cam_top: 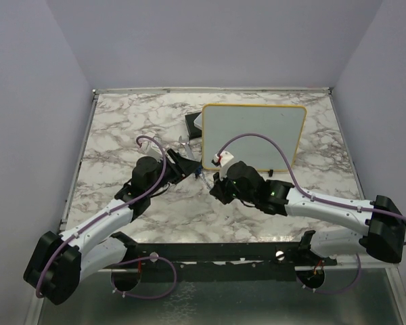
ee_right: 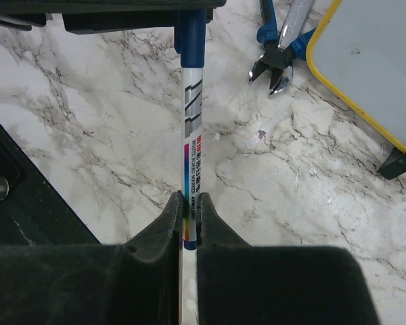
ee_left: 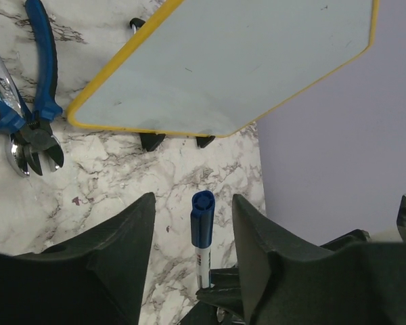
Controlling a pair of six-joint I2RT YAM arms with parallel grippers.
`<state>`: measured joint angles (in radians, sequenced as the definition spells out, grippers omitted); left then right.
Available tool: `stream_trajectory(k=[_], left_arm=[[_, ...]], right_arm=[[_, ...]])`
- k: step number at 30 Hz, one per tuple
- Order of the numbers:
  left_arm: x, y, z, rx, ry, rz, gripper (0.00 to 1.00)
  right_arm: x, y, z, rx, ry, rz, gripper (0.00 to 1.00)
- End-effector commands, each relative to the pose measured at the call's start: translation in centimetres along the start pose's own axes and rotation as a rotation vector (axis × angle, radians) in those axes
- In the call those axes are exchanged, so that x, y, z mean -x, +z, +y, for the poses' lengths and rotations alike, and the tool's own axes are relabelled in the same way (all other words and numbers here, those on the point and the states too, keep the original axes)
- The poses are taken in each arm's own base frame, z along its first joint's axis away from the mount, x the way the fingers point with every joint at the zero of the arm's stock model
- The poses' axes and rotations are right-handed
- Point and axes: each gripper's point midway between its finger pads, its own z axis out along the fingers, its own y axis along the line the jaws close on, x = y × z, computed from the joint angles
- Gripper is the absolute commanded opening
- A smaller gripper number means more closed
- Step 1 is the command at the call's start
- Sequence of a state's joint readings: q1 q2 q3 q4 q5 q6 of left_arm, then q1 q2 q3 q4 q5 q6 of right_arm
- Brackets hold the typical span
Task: Write a sentence on the whiteboard
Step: Pass from the right arm to the left
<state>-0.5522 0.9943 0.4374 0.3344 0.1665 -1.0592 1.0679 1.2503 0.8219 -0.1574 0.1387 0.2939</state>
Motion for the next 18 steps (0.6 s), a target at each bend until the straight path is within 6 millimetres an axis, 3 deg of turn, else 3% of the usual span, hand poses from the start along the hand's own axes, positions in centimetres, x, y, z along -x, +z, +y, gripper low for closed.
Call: stream_trajectory(k=[1,4,8,13,18], left_arm=[[0.3,0.1,-0.6,0.0,0.016,-0.003,0.48],[0.3,0.2,-0.6,0.002,0.01,-0.003,0.46],[-0.2,0.4,-0.3,-0.002,-0.014,0.015,0.36],[-0.2,0.3,-0.9,-0.032,-0.054,0.009,0.03],[0.9,-0.2,-2.4,-0.08,-0.162,-0.049,0.0]], right_arm=[[1.6,0.2,0.5,-0.004,-0.017,-0.043,0.01],[1.7,0.2,0.6,-0.005,-0.019,-0.046,0.01],[1.7,0.1,0.7,-0.005,-0.021,-0.048,0.01],[2.0,0.0,0.2,-0.034,-0.007,-0.064,0.01],[3.8,-1.2,-0.6,-0.077,0.055,-0.171,0.45]])
